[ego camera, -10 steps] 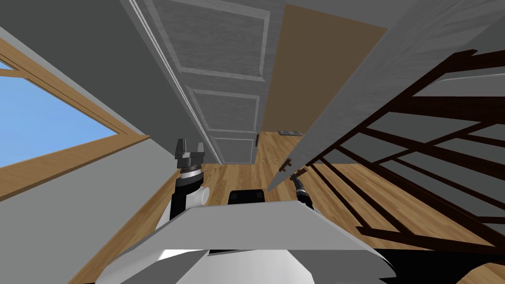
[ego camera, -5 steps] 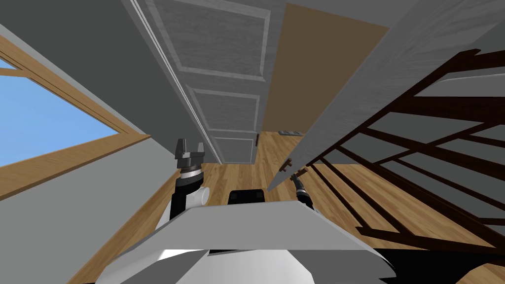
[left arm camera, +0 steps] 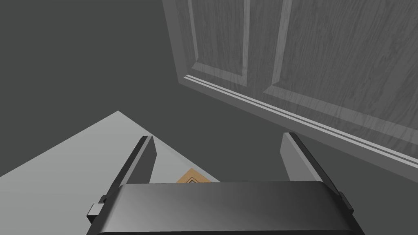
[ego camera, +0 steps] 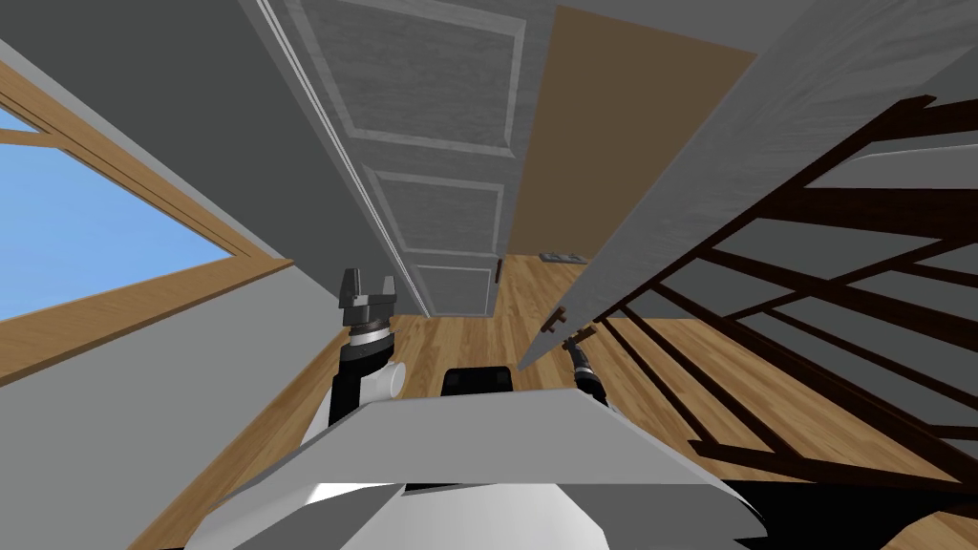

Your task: Pull the door open

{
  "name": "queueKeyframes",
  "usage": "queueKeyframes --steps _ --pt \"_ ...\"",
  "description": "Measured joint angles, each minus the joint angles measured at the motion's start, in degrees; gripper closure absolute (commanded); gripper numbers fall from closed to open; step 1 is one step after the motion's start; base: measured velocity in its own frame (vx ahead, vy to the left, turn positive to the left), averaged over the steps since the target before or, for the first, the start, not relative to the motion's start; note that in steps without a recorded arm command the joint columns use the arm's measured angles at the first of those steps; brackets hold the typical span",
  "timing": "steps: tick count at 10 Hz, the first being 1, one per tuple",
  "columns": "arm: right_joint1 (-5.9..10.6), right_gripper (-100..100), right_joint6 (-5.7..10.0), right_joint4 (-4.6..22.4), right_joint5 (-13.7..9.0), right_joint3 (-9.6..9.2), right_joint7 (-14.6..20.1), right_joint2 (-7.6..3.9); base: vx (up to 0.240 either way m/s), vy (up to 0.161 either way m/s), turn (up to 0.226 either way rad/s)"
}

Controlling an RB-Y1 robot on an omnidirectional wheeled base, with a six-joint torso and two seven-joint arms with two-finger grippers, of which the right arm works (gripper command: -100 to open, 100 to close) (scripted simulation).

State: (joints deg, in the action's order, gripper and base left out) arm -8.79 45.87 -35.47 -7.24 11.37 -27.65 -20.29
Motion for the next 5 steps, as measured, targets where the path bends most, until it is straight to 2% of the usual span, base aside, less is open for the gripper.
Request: queueKeyframes --steps 1,5 --pt "-0.67 100 -0.97 -1.53 -0.14 0.0 0.28 0.09 0.0 0.0 0.0" --pt "-0.26 100 -0.31 -0.46 -0.18 -0.01 0.52 0.0 0.0 0.0 0.0"
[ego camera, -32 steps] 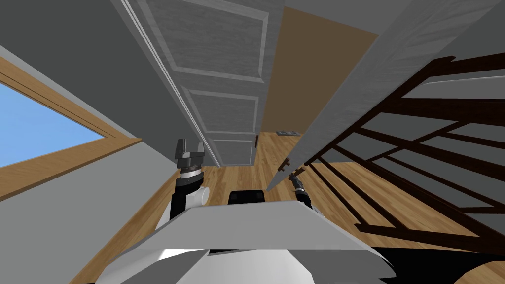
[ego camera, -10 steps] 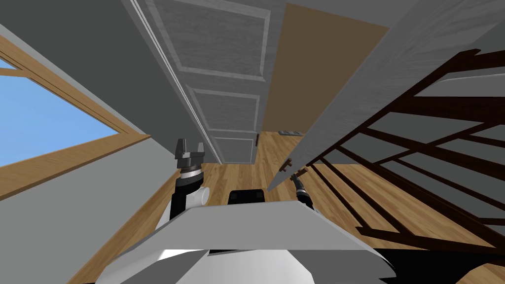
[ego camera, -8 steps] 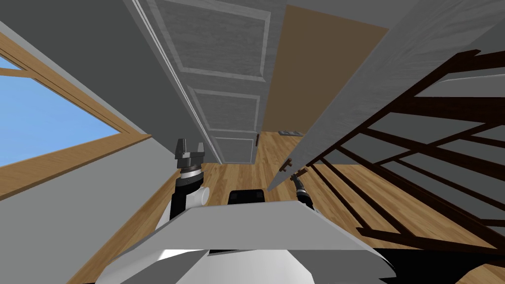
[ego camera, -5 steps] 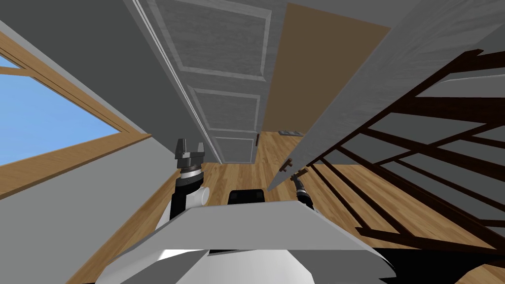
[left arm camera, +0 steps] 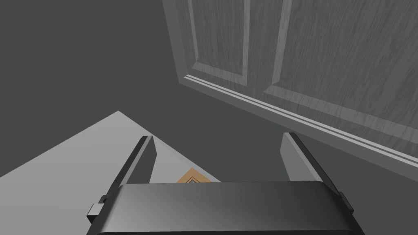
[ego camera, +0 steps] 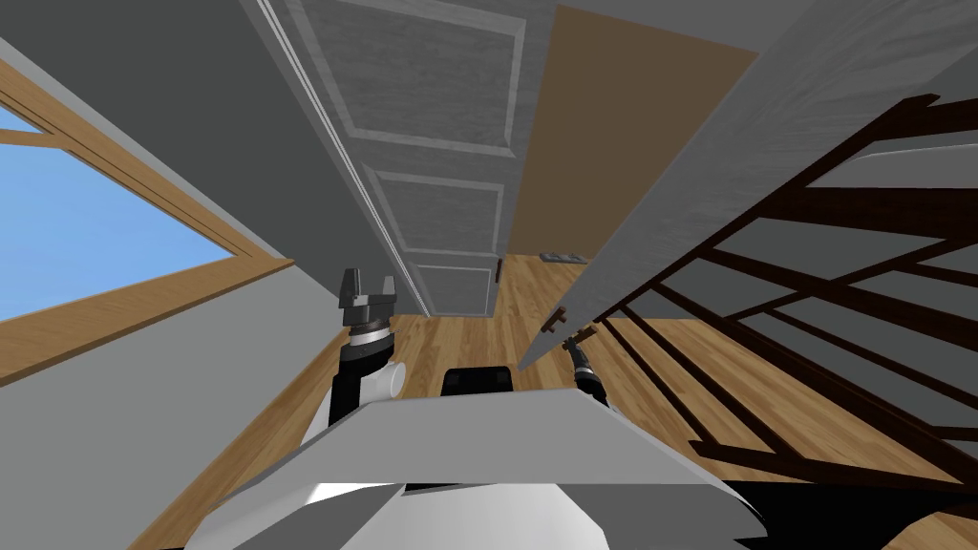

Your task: Pull the door open

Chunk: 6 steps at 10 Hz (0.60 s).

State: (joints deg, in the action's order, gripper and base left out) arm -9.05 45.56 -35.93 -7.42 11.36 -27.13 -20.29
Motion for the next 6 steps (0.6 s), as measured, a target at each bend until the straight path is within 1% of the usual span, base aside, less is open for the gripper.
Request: queueKeyframes --steps 1,3,4,6 --pt "-0.24 100 -0.18 -0.46 0.0 0.02 -0.03 0.03 0.0 0.0 0.0" --pt "-0.12 100 -0.36 -0.52 0.02 0.03 -0.23 0.14 0.0 0.0 0.0" --pt "0.26 100 -0.14 0.16 0.03 0.02 -0.21 0.08 -0.036 -0.057 0.105" --pt "-0.05 100 -0.03 0.48 -0.07 -0.12 0.19 -0.28 -0.035 -0.058 0.049"
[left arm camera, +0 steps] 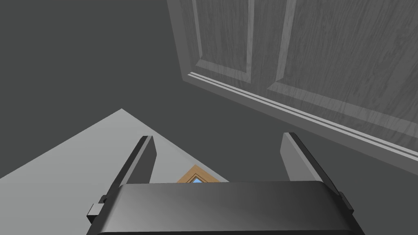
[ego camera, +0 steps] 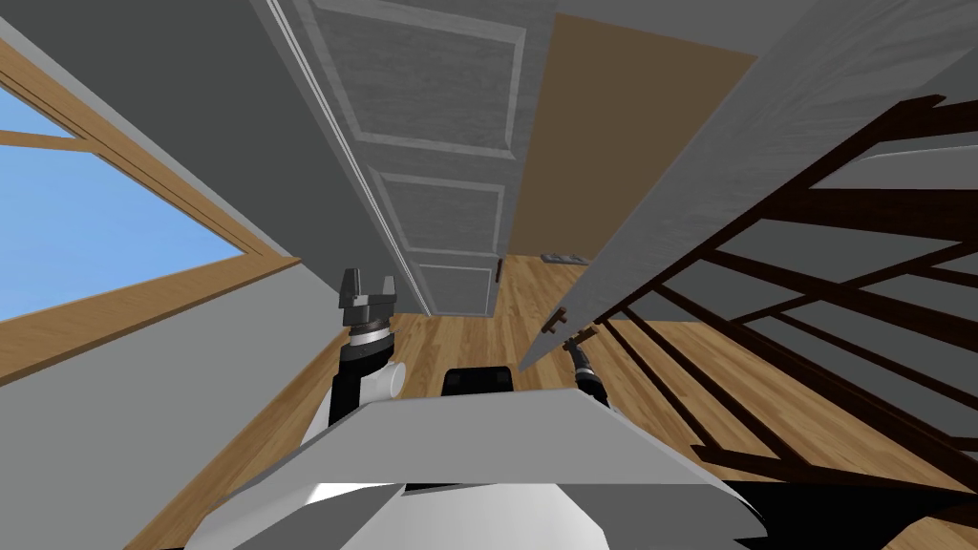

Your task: Pull the door open

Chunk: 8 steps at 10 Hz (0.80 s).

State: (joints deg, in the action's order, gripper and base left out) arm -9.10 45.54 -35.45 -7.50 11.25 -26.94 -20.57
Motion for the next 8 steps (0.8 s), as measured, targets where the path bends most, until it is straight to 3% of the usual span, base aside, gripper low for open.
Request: queueKeyframes --steps 8 --pt "-0.18 100 -0.07 0.2 0.0 -0.38 0.79 -0.31 -0.006 -0.008 0.007"
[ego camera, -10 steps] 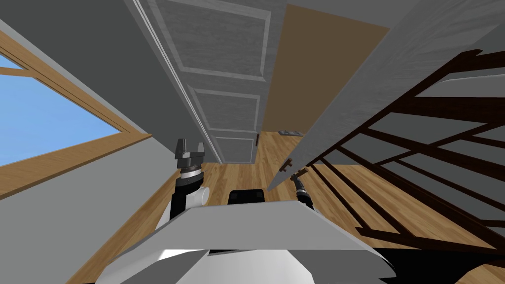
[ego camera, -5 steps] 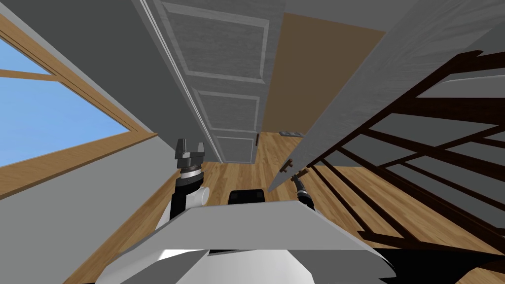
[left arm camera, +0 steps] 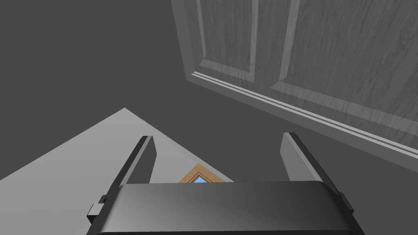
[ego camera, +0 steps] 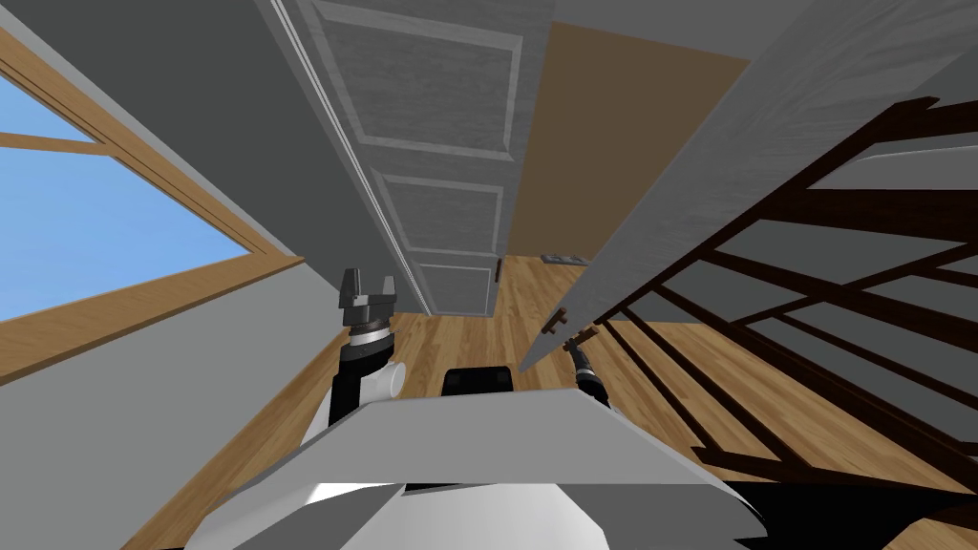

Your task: Pull the door open

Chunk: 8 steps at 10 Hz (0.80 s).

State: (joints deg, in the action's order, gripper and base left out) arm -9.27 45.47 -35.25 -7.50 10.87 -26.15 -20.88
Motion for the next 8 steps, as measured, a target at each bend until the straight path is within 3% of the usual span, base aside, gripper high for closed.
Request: queueKeyframes --steps 3,7,8 --pt "-0.22 100 -0.06 -0.32 -0.02 0.03 -0.01 0.05 -0.001 0.0 -0.004" --pt "0.15 100 0.43 1.38 -0.08 -0.77 1.0 -0.34 -0.048 -0.076 0.05" --pt "-0.35 100 0.07 0.55 -0.08 -0.91 1.09 -0.25 -0.034 -0.039 0.025"
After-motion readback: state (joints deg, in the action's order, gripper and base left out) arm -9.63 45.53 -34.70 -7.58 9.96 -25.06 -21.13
